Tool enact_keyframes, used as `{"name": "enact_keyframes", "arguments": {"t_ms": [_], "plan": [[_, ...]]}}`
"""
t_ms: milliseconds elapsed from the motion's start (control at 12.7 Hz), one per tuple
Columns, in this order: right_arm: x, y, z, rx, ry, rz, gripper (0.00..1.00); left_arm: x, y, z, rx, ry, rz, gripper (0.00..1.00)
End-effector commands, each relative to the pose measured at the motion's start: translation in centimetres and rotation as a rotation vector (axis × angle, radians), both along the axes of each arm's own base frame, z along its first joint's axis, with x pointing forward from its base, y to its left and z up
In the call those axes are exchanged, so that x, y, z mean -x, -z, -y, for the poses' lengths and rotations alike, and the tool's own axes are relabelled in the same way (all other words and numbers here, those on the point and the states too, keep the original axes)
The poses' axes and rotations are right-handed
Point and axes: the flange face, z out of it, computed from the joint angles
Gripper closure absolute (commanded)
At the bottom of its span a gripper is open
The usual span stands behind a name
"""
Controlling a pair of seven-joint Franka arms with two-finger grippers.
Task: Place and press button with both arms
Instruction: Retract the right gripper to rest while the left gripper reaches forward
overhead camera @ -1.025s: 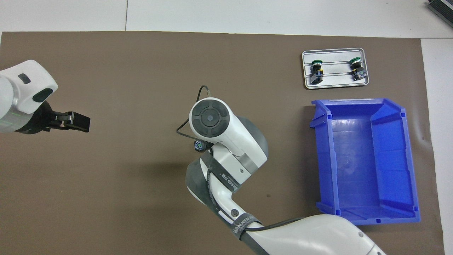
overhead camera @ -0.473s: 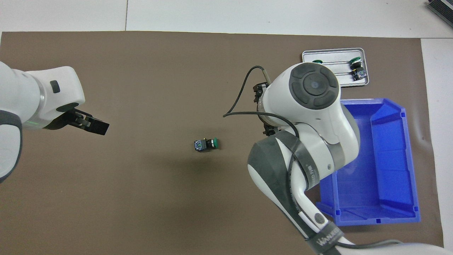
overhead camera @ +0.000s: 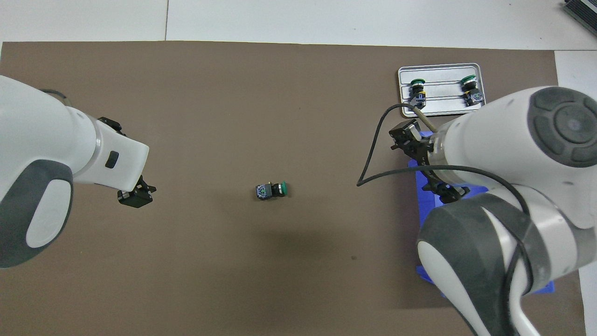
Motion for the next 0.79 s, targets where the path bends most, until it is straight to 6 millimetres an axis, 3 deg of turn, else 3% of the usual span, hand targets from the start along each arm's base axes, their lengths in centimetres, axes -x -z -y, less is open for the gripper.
{"name": "enact_keyframes", "arguments": {"t_ms": [0,394,552,709], "plan": [[1.0,-1.2,4.1,-0.004,-0.136,-0.011,0.0,0.9,-0.2,-0.5,-0.013,0.276,0.017,0.0],[0.0,-5.0,12.6,0.021,-0.512,-0.009,0.0,0.8,-0.2,-1.1,-0.014,0.262,0.009,0.0],[0.1,-5.8,14.1,0.023,-0.599,-0.023,0.0,0.7,-0.5,-0.3,-0.01,0.275,0.036,0.0],[-0.3,-6.8,15.4,0.026,-0.688,-0.033,0.0,0.8,-0.1,1.8,0.001,0.309,0.096,0.01]]}}
